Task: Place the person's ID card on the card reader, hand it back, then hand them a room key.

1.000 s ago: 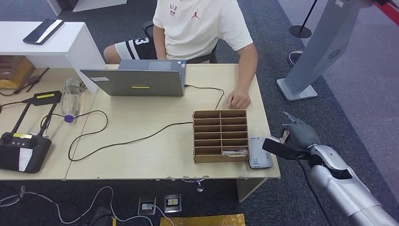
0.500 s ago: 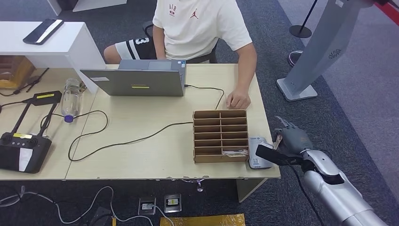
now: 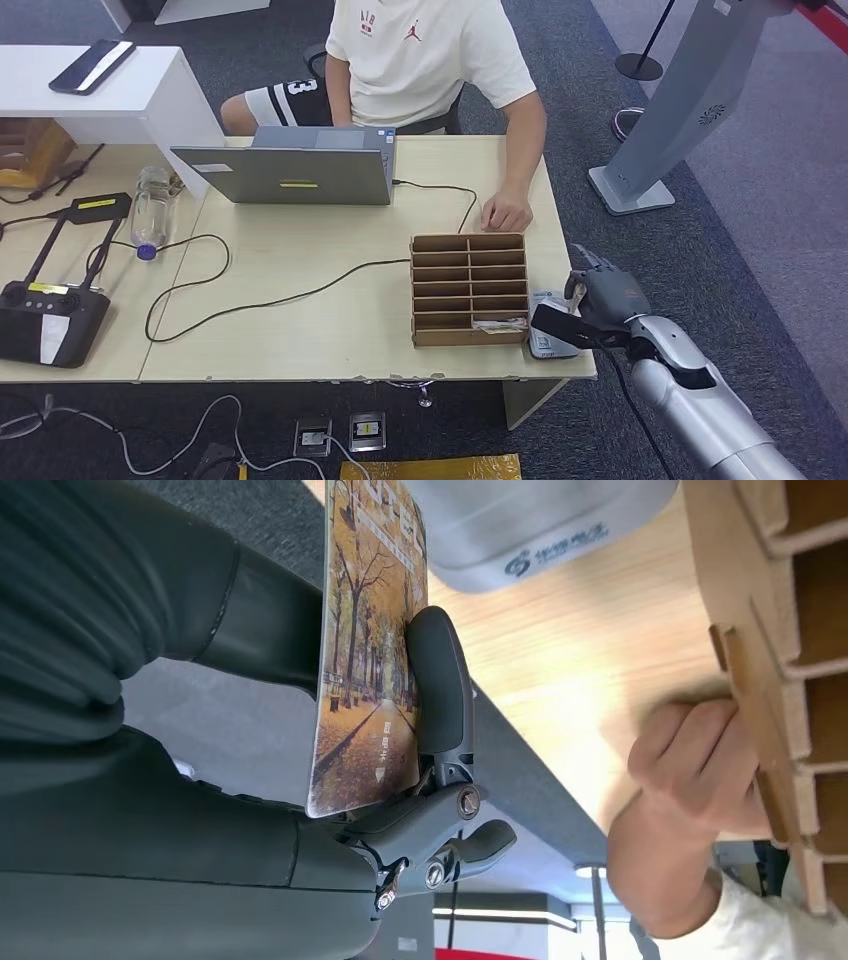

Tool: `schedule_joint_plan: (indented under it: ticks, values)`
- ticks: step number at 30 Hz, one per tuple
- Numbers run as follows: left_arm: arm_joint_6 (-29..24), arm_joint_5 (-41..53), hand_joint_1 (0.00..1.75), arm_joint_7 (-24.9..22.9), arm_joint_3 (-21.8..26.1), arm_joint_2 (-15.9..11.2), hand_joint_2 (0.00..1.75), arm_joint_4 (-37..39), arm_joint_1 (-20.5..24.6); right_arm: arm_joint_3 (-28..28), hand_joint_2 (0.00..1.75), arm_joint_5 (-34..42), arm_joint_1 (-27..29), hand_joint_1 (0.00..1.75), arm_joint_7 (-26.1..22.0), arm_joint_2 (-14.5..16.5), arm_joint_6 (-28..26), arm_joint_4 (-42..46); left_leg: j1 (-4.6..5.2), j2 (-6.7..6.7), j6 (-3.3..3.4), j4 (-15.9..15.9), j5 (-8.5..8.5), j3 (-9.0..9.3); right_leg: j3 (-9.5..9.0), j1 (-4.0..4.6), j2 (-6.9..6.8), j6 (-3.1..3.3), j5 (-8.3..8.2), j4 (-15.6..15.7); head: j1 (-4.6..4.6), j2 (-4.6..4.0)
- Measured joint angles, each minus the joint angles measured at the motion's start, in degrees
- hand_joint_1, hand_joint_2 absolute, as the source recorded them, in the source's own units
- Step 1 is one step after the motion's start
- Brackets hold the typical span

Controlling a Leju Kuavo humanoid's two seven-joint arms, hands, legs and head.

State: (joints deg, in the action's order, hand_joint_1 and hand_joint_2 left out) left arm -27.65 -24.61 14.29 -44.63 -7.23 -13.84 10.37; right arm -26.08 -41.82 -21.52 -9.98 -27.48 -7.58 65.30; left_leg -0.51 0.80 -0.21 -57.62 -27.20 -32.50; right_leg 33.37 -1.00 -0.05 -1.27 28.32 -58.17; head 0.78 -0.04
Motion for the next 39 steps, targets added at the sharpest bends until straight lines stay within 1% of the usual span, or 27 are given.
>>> schedule_joint_plan:
  ticks: [11,29,34,39]
  values:
    - [0.0,-0.3,0.0,0.0,0.0,0.0,0.0,0.0,-0.6,-0.1,1.75,0.1,1.4,1.75,0.2,1.4,1.3,0.0,-0.01,-0.03,0.0,0.0,0.0,0.06,-0.03,0.01,0.04,0.0,0.0,0.0,0.0,0.0]
    - [-0.2,-0.4,0.0,0.0,0.0,0.0,0.0,-0.1,-0.7,0.0,1.75,2.1,2.0,1.75,0.4,2.8,0.8,0.0,-0.01,-0.1,0.0,0.0,0.0,0.29,-0.23,0.01,0.1,0.0,-0.01,0.0,0.01,0.0]
    - [-0.5,0.1,0.0,0.0,0.0,0.0,0.0,-0.1,-0.6,0.5,1.75,3.3,1.1,1.75,0.3,2.5,0.8,0.0,0.0,-0.1,0.0,0.0,0.0,0.27,-0.22,0.0,0.09,0.0,-0.02,0.0,0.0,0.0]
    - [-0.5,1.3,0.0,0.0,0.0,0.0,0.0,-0.1,-0.1,1.8,1.75,3.0,-2.7,1.75,-0.6,1.9,1.5,0.0,0.0,-0.11,0.0,0.0,0.0,0.24,-0.18,0.0,0.1,0.0,-0.02,0.0,0.01,0.0]
